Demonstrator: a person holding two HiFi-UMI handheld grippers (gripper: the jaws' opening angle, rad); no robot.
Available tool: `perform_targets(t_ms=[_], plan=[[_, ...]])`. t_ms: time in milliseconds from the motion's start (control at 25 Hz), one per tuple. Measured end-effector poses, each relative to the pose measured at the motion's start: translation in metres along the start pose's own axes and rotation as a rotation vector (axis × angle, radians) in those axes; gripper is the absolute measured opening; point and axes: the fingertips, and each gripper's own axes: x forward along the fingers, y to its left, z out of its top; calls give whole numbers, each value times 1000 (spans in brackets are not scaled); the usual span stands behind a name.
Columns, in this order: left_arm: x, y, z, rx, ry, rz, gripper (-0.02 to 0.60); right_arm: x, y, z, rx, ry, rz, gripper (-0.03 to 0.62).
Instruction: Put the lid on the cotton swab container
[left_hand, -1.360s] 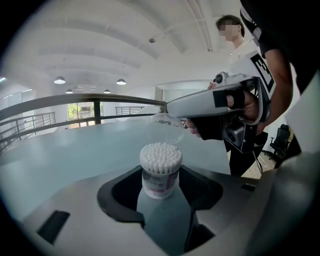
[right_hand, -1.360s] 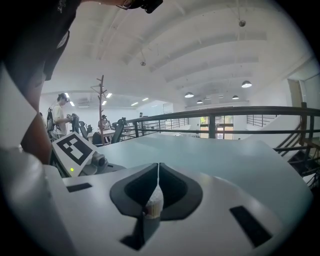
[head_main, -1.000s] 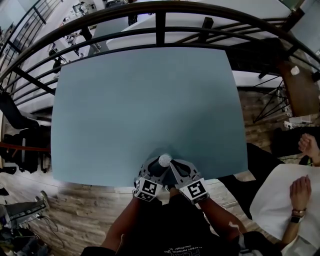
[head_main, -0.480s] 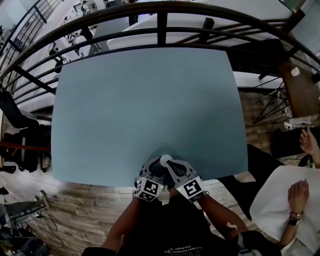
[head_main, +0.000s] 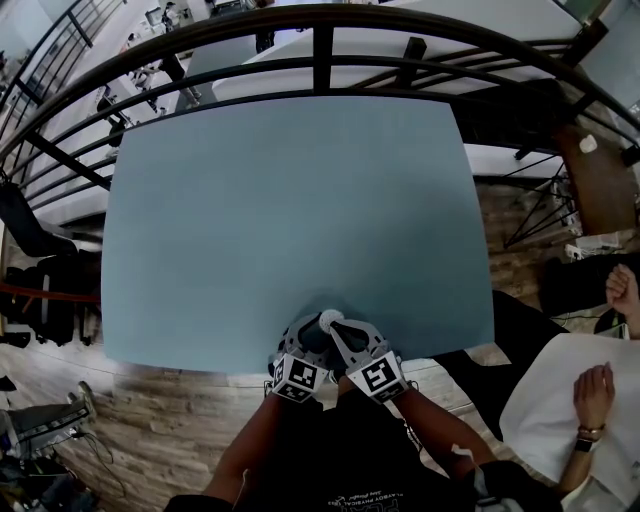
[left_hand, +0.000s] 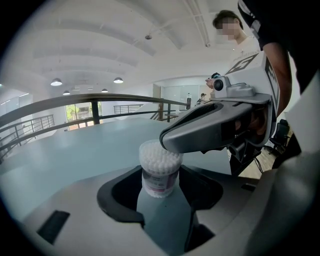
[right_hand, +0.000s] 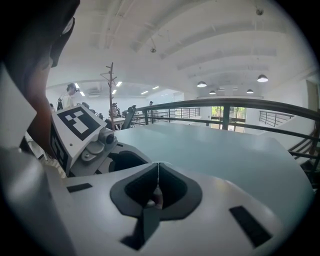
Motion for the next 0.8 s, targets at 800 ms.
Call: perform_targets(t_ms=[800], plan=[[-11,3,-2,-43,-49,-27,245,1,2,2,-9,-36,25,20]])
